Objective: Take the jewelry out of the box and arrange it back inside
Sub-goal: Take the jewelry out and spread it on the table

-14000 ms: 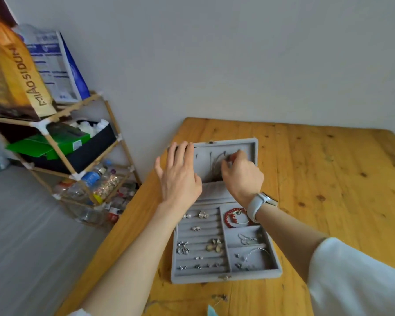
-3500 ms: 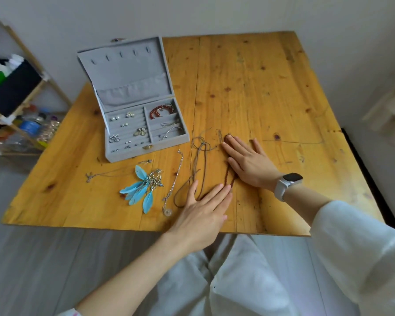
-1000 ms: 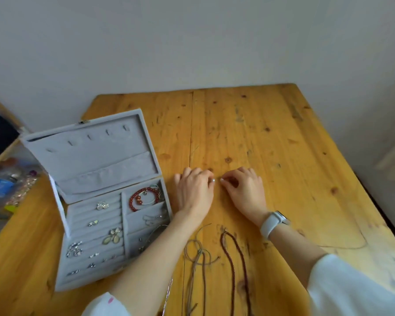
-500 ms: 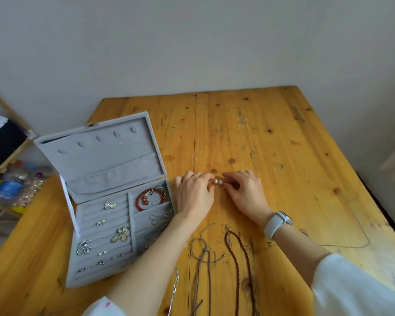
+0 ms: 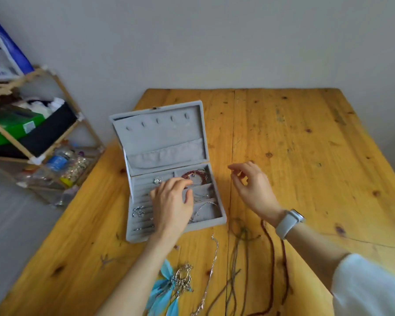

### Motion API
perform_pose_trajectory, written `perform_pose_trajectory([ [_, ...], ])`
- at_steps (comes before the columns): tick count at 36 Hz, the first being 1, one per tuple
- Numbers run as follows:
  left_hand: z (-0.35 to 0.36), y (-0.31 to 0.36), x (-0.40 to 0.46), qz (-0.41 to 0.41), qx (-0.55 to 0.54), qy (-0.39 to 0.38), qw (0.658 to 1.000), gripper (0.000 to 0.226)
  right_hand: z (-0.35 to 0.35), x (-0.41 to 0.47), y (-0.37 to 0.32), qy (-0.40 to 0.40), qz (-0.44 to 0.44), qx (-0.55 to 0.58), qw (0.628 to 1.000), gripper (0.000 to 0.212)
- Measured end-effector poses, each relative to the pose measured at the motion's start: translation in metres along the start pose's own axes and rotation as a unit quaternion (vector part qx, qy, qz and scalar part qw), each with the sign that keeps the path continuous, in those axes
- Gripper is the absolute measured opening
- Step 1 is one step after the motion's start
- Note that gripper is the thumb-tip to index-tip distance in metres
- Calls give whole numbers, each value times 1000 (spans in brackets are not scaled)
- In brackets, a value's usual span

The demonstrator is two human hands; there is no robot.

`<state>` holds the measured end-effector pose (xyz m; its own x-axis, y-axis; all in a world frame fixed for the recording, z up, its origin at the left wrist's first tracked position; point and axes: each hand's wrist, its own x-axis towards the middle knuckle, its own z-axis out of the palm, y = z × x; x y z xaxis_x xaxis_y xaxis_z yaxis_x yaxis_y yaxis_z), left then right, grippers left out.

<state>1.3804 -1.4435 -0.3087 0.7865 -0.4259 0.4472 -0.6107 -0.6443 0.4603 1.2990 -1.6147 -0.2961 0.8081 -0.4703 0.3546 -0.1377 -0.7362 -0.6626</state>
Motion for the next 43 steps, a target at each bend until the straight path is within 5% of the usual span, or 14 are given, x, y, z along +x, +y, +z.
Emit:
perform_pose_trajectory([
  [8,-36,-66,-11,-89,79,19,993,25,72,21,-60,-117,-78,-23,990,20],
  [19,-40,-80,-1,-20,95,20,995,26,128,37,-84,-113,-77,-209,968,27],
  [27,-32,-64,32,-4,151,-113,982,37,109,41,-75,-116,-77,-110,984,13],
  [43,-30,-67,27,17,121,-130,984,39,83,33,-62,-102,-12,43,994,3],
])
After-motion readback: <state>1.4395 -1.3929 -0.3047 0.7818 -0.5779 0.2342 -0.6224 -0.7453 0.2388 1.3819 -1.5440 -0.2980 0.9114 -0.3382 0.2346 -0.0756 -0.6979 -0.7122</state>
